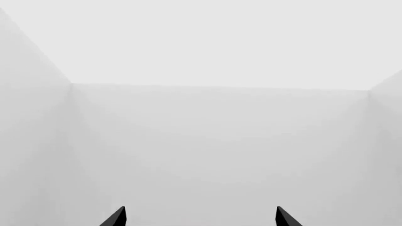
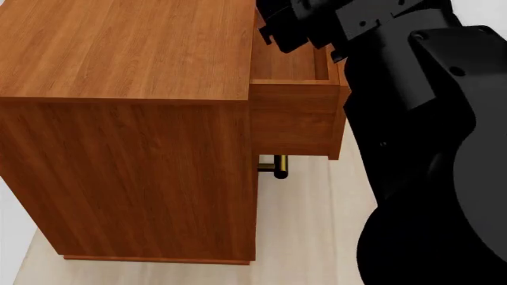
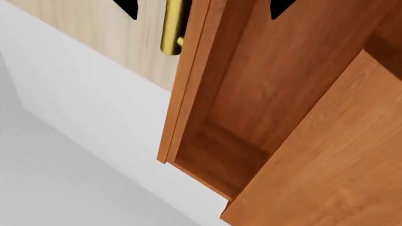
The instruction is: Close the bottom drawer of the cabinet and open the top drawer.
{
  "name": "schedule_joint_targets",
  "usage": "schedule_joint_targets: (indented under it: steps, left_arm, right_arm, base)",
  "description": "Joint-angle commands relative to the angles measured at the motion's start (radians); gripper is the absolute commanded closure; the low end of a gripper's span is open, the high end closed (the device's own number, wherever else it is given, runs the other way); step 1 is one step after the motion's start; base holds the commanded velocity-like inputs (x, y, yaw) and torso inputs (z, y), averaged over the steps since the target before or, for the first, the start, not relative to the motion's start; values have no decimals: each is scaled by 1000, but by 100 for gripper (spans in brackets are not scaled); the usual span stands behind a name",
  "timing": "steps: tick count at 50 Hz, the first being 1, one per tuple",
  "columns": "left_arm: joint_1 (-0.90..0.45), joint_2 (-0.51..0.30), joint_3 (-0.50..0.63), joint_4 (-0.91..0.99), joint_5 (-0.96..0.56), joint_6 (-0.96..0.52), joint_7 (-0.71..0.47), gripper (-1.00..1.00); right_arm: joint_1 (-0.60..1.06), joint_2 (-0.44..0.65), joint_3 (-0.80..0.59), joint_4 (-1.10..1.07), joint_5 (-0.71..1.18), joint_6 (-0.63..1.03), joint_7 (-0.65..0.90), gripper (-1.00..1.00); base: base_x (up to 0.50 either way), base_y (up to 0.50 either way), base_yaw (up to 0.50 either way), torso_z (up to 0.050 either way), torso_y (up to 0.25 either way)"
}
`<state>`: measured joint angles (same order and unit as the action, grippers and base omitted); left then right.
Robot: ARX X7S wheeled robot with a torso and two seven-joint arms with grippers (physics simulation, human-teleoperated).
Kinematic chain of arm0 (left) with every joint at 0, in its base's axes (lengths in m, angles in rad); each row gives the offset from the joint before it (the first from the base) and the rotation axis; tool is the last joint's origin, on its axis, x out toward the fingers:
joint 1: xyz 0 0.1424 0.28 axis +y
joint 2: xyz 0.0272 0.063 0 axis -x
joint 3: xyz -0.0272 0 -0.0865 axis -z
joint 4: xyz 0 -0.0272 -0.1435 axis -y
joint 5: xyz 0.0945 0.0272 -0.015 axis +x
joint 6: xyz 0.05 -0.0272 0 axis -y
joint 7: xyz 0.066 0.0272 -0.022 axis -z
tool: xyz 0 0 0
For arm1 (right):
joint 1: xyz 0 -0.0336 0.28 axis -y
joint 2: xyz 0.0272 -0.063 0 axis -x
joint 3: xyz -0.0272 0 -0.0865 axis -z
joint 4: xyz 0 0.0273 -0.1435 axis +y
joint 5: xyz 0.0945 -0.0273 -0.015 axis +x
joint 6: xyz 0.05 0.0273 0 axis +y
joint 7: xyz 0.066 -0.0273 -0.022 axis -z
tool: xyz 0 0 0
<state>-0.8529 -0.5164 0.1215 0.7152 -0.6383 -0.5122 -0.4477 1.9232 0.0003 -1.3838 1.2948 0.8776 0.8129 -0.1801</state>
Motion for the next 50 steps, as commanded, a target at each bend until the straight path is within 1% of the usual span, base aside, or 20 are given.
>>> schedule_joint_targets:
  steps: [1, 8, 12, 22, 32, 41, 50]
  left_arm:
    - [2, -4, -3, 4, -5, 0, -4, -100]
    - [2, -7, -5, 6, -8, -1, -7, -100]
    - [4, -7, -5, 7, -8, 1, -8, -100]
    - [6, -8, -5, 8, -9, 3, -11, -100]
    - [1, -9, -2, 6, -11, 3, -11, -100]
    - [2, -10, 0, 5, -12, 7, -10, -100]
    - [0, -11, 0, 5, -16, 8, -10, -100]
  right_arm:
    - [-20, 0, 27, 12, -49, 19, -10, -100]
    - [-32, 0, 66, 13, -115, 42, -26, -100]
    - [-40, 0, 116, 13, -201, 65, -40, -100]
    - [-66, 0, 338, 14, -472, 108, -82, -100]
    - [-79, 3, 508, 14, -692, 135, -119, -100]
    - [-72, 16, 578, 14, -808, 154, -139, -100]
    - [-63, 42, 606, 14, -851, 168, -142, -100]
  base:
    - [0, 0, 0, 0, 0]
    - [0, 0, 0, 0, 0]
    - [0, 0, 0, 0, 0]
    - [0, 0, 0, 0, 0]
    - [0, 0, -1, 0, 0]
    - [0, 0, -1, 0, 0]
    - [0, 0, -1, 0, 0]
